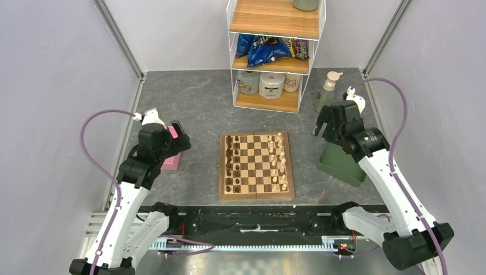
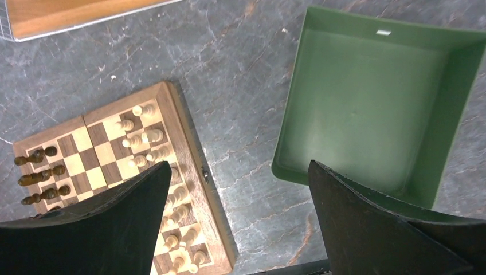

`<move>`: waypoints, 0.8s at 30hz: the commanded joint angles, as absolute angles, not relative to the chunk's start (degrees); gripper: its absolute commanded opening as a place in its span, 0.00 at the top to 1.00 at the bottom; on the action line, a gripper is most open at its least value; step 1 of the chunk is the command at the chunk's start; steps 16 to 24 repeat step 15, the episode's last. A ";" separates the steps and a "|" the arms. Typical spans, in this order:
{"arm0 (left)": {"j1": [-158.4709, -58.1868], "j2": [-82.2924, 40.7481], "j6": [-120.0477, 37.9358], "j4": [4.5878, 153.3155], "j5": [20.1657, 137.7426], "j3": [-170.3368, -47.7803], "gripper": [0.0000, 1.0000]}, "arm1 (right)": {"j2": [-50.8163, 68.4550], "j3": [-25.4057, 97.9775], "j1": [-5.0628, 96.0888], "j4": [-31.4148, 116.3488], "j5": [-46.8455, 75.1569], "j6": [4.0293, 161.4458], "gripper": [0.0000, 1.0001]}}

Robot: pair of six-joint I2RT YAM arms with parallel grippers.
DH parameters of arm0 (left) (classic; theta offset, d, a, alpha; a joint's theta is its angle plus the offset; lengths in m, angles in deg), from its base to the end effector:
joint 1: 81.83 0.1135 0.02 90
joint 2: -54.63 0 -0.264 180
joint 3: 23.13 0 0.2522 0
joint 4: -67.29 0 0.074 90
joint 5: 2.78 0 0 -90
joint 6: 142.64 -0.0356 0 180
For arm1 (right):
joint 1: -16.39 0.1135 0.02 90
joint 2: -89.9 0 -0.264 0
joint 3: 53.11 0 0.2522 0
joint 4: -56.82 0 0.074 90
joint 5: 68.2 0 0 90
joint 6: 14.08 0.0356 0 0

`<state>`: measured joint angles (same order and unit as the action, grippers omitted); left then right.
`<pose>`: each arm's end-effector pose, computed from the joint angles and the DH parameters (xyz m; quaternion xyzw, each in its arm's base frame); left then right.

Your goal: Set up the chess pieces on the board

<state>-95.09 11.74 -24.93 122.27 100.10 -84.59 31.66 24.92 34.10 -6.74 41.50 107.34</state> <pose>0.1509 -0.0274 0.3090 -0.1617 0.8736 -0.0630 0.4547 0.1903 0.0482 0.3490 0.1748 0.8917 0.0177 0.4172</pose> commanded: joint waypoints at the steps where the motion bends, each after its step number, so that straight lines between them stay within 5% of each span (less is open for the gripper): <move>1: -94.93 10.98 -26.29 119.77 99.85 -94.98 0.03 | 31.98 24.05 33.84 -5.00 39.76 110.93 0.03; 7: -94.94 7.03 -27.81 122.87 99.68 -105.26 0.03 | 37.55 21.20 33.86 -2.08 41.55 113.36 0.03; 24: -94.94 5.49 -27.55 123.63 100.27 -107.05 0.03 | 40.93 22.89 33.78 -4.13 45.49 112.58 0.03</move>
